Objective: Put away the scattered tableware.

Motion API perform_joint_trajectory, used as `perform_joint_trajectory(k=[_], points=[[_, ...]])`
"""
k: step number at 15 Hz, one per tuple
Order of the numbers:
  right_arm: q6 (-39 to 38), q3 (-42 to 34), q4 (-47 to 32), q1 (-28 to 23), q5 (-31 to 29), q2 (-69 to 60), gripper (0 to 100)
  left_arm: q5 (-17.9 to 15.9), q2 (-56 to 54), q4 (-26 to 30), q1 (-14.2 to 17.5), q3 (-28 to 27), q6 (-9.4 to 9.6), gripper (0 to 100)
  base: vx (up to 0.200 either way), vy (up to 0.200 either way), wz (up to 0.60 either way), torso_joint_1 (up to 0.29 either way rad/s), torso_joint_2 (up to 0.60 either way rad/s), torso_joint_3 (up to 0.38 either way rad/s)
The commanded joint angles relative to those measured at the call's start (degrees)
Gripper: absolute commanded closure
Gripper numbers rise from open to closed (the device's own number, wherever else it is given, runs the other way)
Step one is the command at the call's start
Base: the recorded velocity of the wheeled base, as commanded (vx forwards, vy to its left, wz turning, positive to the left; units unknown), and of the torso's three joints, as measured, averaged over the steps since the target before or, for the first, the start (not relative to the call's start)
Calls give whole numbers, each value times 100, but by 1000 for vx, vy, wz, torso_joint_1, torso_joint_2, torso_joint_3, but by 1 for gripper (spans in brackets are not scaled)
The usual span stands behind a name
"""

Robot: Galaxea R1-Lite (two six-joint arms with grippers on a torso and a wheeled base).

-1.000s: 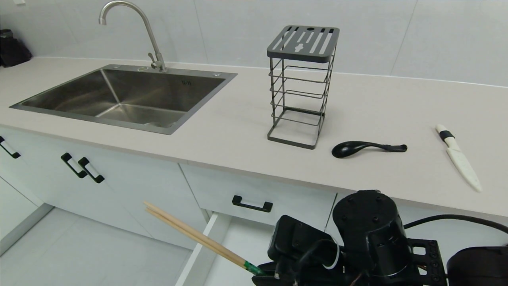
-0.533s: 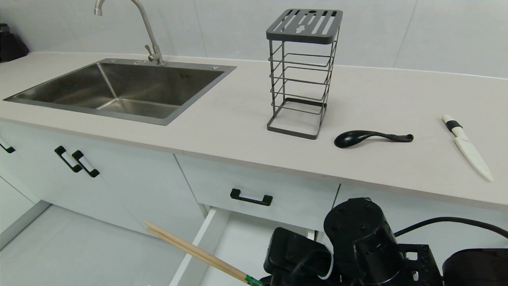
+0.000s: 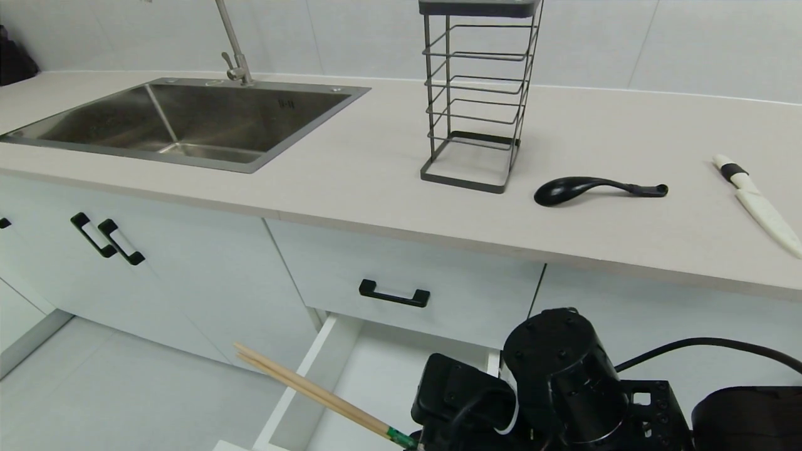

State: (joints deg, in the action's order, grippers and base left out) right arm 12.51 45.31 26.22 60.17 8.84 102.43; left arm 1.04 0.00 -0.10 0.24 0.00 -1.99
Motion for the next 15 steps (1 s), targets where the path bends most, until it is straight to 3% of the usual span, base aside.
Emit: perform_joint_trajectory(k=[1,10,13,15], points=[[-3,92,-12,-6,-5,76,100,2,0,1,2,0,-3,0,0,0,0,-139,383,256],[-20,813,-425,-102,-119,383,100,2,0,-8,2,0,-3,0,0,0,0,-84,289,199],[-3,1217,-522,-252,-154,401,100,2,0,1,2,0,-3,0,0,0,0,-27,110,66],[24,1375,-1005,-296,-154,331,100,2,0,1,2,0,-3,0,0,0,0,0,0,0]])
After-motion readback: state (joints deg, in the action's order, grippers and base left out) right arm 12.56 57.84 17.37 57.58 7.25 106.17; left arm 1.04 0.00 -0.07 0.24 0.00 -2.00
